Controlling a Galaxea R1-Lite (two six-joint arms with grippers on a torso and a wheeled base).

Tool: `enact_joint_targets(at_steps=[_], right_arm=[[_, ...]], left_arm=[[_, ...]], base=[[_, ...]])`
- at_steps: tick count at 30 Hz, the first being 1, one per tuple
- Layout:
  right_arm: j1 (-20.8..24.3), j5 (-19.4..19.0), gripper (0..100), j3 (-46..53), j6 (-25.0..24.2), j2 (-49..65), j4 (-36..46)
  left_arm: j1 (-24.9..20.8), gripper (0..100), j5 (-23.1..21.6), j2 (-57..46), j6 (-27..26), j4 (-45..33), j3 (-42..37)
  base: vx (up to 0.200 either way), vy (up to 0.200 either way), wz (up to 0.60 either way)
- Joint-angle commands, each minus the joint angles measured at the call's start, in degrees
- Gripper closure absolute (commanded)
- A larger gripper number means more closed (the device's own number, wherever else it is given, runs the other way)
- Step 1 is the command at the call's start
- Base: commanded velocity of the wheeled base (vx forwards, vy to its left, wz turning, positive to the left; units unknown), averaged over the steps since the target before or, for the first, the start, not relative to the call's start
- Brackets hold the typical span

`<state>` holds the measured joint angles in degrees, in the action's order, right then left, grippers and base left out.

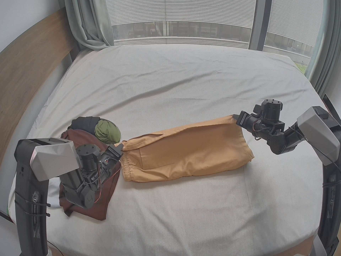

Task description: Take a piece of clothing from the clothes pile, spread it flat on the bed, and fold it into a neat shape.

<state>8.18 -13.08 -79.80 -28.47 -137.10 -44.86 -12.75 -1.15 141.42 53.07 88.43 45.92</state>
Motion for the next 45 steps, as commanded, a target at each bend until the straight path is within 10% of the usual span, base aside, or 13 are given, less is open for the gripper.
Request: enact_joint_targets(at_steps=[1, 3, 4, 5, 17, 28, 45], right_arm=[[-0.01, -0.02, 100, -0.27, -0.01, -0.37, -0.05], [-0.01, -0.02, 100, -0.27, -0.01, -0.45, 0.04], [-0.01, -0.02, 100, -0.18, -0.01, -0.45, 0.04], [-0.01, -0.02, 0, -0.27, -0.01, -0.54, -0.05], [-0.01, 0.86, 0, 1.49, 0.08, 1.04, -2.07], [1.05, 0.95, 0, 23.29, 0.08, 14.66, -7.61], [0.26, 0.78, 0, 42.62, -0.01, 13.87, -19.04]], left_arm=[[0.1, 100, 0.0, 0.17, 0.02, -0.01, 0.22], [0.1, 100, 0.0, 0.17, 0.02, -0.01, 0.22], [0.01, 0, 0.0, 0.17, 0.02, -0.01, 0.31], [0.1, 0, 0.0, 0.17, 0.02, -0.01, 0.4], [-0.17, 0, 2.82, -0.97, 0.02, 0.16, 1.1], [-4.39, 0, 2.02, -10.64, -0.33, 0.16, -6.55], [-6.41, 0, 1.85, -11.34, -21.95, 0.34, -14.28]], base=[[0.0, 0.0, 0.0], [0.0, 0.0, 0.0], [0.0, 0.0, 0.0], [0.0, 0.0, 0.0], [0.0, 0.0, 0.0], [0.0, 0.0, 0.0], [0.0, 0.0, 0.0]])
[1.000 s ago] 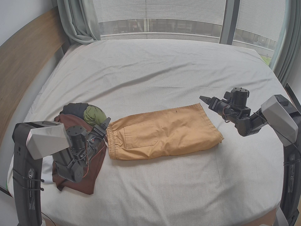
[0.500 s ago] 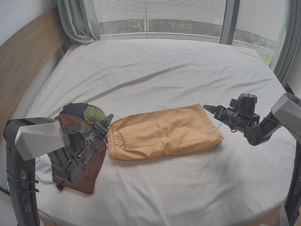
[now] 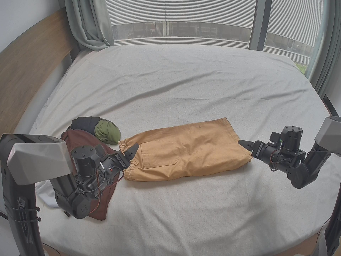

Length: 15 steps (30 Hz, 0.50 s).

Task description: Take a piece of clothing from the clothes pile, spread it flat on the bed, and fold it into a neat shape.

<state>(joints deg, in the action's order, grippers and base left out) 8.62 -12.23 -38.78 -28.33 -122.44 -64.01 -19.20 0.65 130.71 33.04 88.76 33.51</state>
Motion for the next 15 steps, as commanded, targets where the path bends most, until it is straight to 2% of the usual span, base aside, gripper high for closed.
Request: enact_joint_targets(at_steps=[1, 5, 10, 12, 15], right_arm=[[-0.18, -0.08, 0, 1.69, -0.15, -0.87, 0.12], [-0.09, -0.25, 0, 1.86, -0.23, -1.22, 0.29], [0.43, -0.25, 0, 1.78, -1.64, -3.42, 0.29], [0.43, -0.25, 0, 1.69, -1.64, -4.56, 0.29], [0.52, -0.34, 0, 1.78, -1.9, -5.97, 0.29]], left_arm=[[0.13, 0, 0.06, -0.63, -2.89, 0.01, -2.22], [0.22, 0, 0.14, -0.63, -7.2, 0.01, -3.54], [1.45, 0, 0.5, -0.81, -18.1, 0.27, -6.27], [1.8, 0, 0.32, -1.6, -20.56, 0.36, -7.32], [1.89, 0, 0.32, -2.83, -21.08, 0.27, -7.76]], base=[[0.0, 0.0, 0.0], [0.0, 0.0, 0.0], [0.0, 0.0, 0.0], [0.0, 0.0, 0.0], [0.0, 0.0, 0.0]])
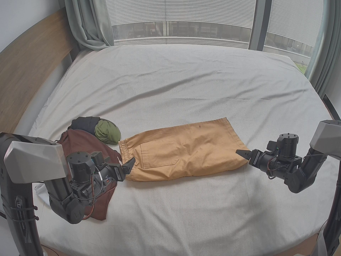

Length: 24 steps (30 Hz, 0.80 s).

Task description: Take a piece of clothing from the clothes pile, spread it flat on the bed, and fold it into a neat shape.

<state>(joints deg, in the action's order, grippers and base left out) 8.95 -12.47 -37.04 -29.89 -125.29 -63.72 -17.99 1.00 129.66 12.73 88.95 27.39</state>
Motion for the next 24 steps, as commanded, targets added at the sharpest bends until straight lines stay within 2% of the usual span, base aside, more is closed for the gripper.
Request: enact_joint_targets(at_steps=[1, 7, 17, 20, 24], right_arm=[[0.19, -0.01, 0, 0.03, -0.43, -3.2, 0.0], [1.42, -0.01, 0, -0.23, -2.98, -4.7, 0.09], [1.51, -0.01, 0, -2.69, -3.77, -9.62, 0.0], [2.39, -0.01, 0, -5.42, -6.5, -12.43, -0.26], [3.09, 0.08, 0, -8.49, -7.64, -15.59, -0.88]], left_arm=[[0.68, 0, -0.03, -1.87, -0.86, 0.08, -1.64], [0.5, 0, 0.06, -1.95, -3.67, 0.08, -2.96], [0.33, 0, 0.14, -1.95, -3.67, 0.08, -3.05], [0.33, 0, 0.14, -2.04, -3.67, 0.08, -3.57], [0.42, 0, 0.14, -1.95, -3.59, 0.08, -3.49]], base=[[0.0, 0.0, 0.0], [0.0, 0.0, 0.0], [0.0, 0.0, 0.0], [0.0, 0.0, 0.0], [0.0, 0.0, 0.0]])
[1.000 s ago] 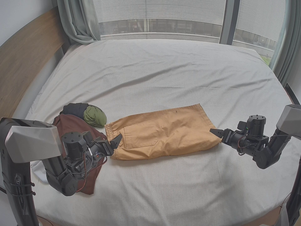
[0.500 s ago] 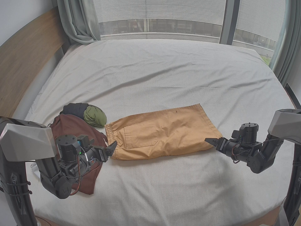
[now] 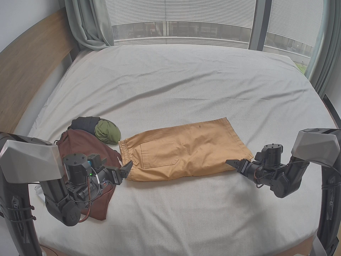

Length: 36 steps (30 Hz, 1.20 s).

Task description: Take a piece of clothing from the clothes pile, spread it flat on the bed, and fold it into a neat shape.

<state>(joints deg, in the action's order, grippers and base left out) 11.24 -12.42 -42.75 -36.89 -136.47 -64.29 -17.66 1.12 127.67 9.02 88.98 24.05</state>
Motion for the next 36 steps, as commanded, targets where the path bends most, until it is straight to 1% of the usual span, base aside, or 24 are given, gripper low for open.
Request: enact_joint_targets(at_steps=[1, 6, 9, 13, 17, 21, 24, 31, 32, 36], right_arm=[[0.98, 0.03, 0, -3.39, -0.9, -4.94, -0.31], [2.73, 0.12, 0, -6.29, -3.72, -7.23, -0.92], [3.61, 0.21, 0, -7.96, -5.12, -8.99, -4.61], [4.49, 0.29, 0, -9.63, -5.47, -11.27, -8.39], [4.58, 0.21, 0, -11.65, -5.83, -12.15, -8.66], [4.67, 0.21, 0, -12.18, -7.85, -12.33, -8.83], [4.58, 0.29, 0, -13.67, -9.34, -13.12, -10.5], [4.58, 0.38, 0, -13.67, -9.52, -13.47, -11.03], [4.58, 0.38, 100, -13.59, -9.52, -13.47, -11.03], [4.67, 0.38, 100, -13.32, -9.61, -13.47, -11.29]], left_arm=[[0.09, 0, 0.02, 0.03, 0.12, 0.05, -0.15], [0.17, 0, 0.02, 0.03, 0.12, 0.05, -0.06], [0.17, 0, 0.02, 0.03, 0.21, 0.05, 0.12], [0.17, 0, 0.02, 0.21, 0.21, 0.05, 0.12], [0.26, 0, 0.02, 0.21, 0.3, 0.05, 0.21], [0.26, 0, 0.02, 0.21, 0.3, 0.05, 0.29], [0.26, 0, 0.02, 0.21, 0.3, 0.05, 0.29], [0.26, 0, 0.02, 0.3, 0.38, 0.05, 0.29], [0.26, 0, 0.02, 0.3, 0.38, 0.05, 0.29], [0.26, 0, 0.02, 0.38, 0.38, 0.05, 0.29]], base=[[0.0, 0.0, 0.0], [0.0, 0.0, 0.0], [0.0, 0.0, 0.0], [0.0, 0.0, 0.0], [0.0, 0.0, 0.0], [0.0, 0.0, 0.0], [0.0, 0.0, 0.0], [0.0, 0.0, 0.0], [0.0, 0.0, 0.0], [0.0, 0.0, 0.0]])
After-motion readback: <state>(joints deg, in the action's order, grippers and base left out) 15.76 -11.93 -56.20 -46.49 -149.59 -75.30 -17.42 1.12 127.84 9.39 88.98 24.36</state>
